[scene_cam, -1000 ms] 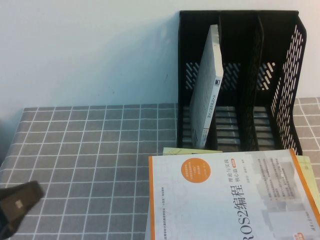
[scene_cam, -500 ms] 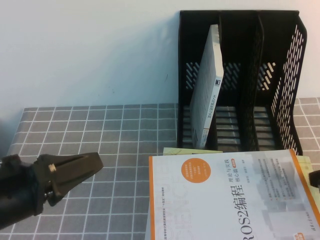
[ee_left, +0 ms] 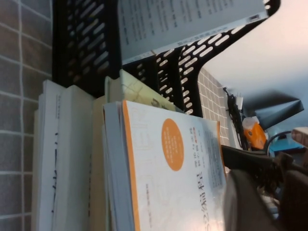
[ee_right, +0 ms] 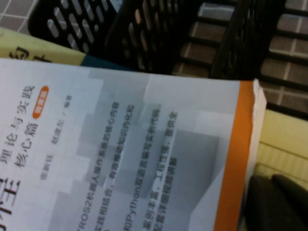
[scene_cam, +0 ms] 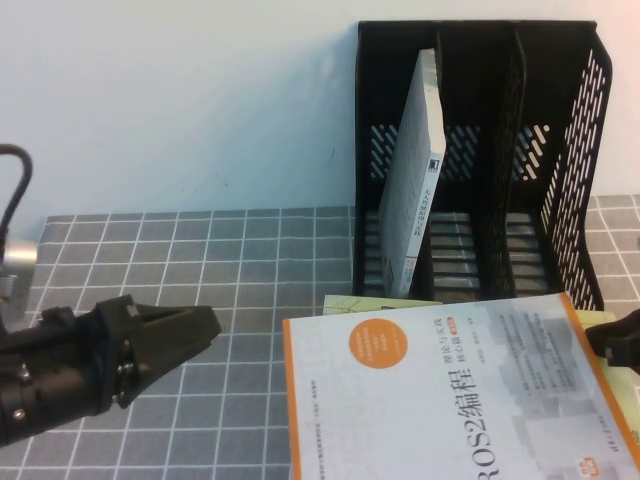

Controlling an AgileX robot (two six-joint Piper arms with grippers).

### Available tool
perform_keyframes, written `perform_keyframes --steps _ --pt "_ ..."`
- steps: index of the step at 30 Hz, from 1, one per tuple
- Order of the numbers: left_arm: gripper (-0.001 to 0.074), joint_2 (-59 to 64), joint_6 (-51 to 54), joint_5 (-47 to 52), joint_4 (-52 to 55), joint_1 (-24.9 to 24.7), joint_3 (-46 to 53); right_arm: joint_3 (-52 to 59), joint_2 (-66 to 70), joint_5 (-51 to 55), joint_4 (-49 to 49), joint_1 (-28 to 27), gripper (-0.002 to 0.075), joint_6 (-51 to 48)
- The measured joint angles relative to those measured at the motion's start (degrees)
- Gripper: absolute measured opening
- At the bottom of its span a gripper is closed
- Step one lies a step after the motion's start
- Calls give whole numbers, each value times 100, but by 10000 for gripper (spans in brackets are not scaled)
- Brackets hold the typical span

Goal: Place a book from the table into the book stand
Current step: Push book with right arm

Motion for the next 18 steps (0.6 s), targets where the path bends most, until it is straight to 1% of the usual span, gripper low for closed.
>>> perform_keyframes --steps 3,5,6,7,9,12,16,18 --pt "300 348 109 126 -227 0 0 -8 3 -15 64 199 -3 -7" --pt "394 627 160 217 -327 0 0 -8 13 20 74 296 -3 -7" --pt "433 782 189 274 -371 0 -2 -8 13 35 85 323 -3 -7" --pt "455 901 198 322 -373 0 -2 -8 15 35 85 350 -3 -7" --pt "484 1149 308 392 -396 0 -2 -8 15 35 59 353 -3 16" --pt "500 1393 477 460 -396 0 -13 -34 15 35 -205 362 -3 334" --pt "503 1512 624 460 -396 27 -49 -69 -116 144 -971 404 -3 1097" --pt "504 1512 636 495 -385 129 -59 -69 -238 327 -1405 404 -3 1550"
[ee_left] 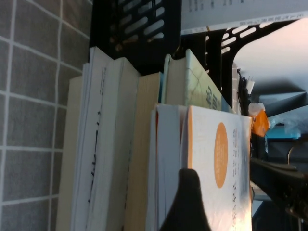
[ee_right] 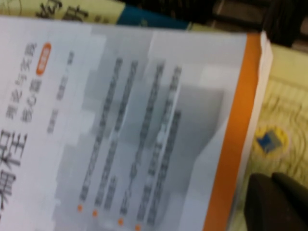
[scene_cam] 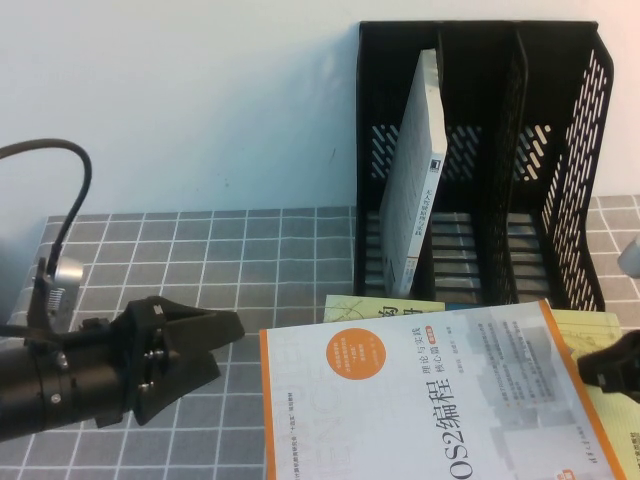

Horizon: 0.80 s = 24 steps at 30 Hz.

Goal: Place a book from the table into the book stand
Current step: Push book with right arm

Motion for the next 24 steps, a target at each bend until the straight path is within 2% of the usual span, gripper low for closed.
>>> perform_keyframes --steps 4,9,18,24 --pt "506 0 10 97 300 263 0 0 -256 406 -641 0 -3 591" --pt "507 0 -1 132 864 458 14 22 -532 982 -939 0 -3 777" --pt "507 0 615 146 691 457 466 60 -601 1200 -886 0 -3 799" --pt "510 130 728 396 483 457 518 101 -601 1263 -431 0 -3 586"
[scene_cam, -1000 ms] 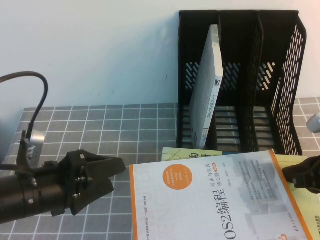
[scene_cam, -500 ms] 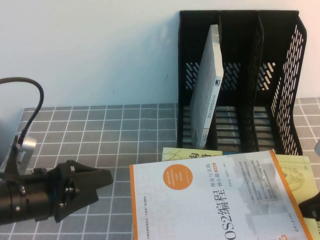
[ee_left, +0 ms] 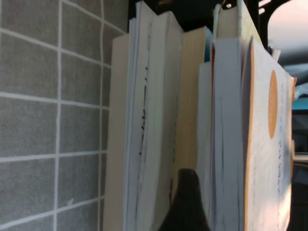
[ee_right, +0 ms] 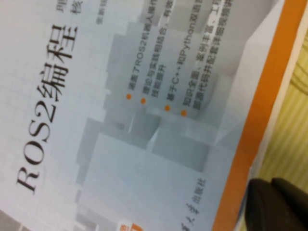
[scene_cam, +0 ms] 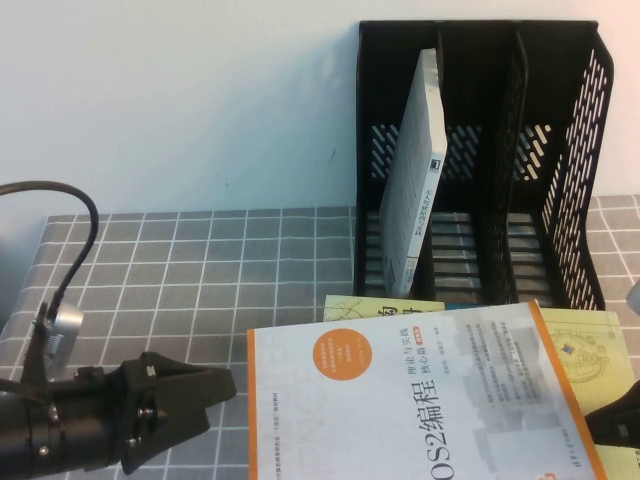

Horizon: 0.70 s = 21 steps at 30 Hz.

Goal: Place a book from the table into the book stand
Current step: Push book with right arm

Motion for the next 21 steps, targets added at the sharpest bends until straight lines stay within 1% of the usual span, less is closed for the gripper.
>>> perform_keyframes --steps 6,12,18,21 --pt "510 503 43 270 -137 0 0 14 45 21 321 0 -3 -152" --pt "510 1275 558 869 -712 0 0 14 95 21 368 0 -3 -179" --pt "510 1941 859 956 -876 -12 0 14 95 21 368 0 -3 -188" --pt "510 2045 1012 956 -926 -154 0 14 95 21 382 0 -3 -188"
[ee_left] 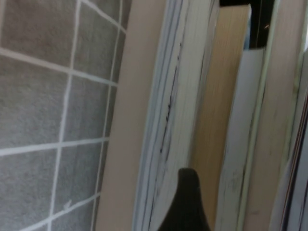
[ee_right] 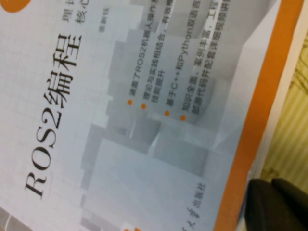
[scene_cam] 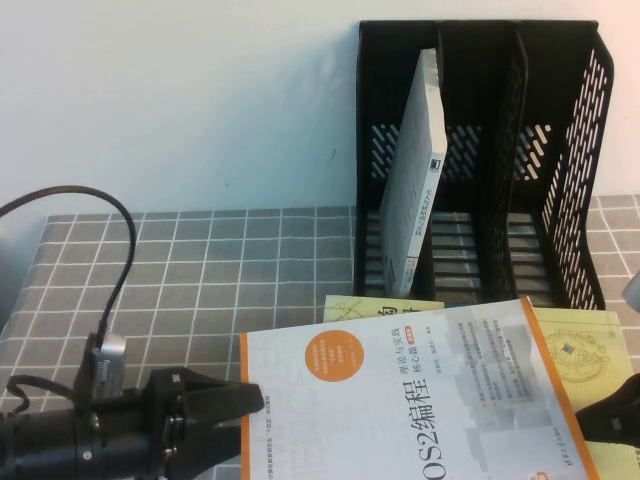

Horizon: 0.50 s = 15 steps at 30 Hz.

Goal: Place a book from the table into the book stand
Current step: Push book with right arm

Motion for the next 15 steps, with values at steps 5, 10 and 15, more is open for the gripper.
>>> perform_keyframes --steps 5,10,15 --pt "510 0 173 8 -13 -358 0 0 72 26 263 0 -3 -166" --pt "510 0 197 22 -13 -488 0 0 334 157 482 9 -3 -245" --pt "510 0 197 22 -13 -488 0 -10 539 122 842 259 -3 -434"
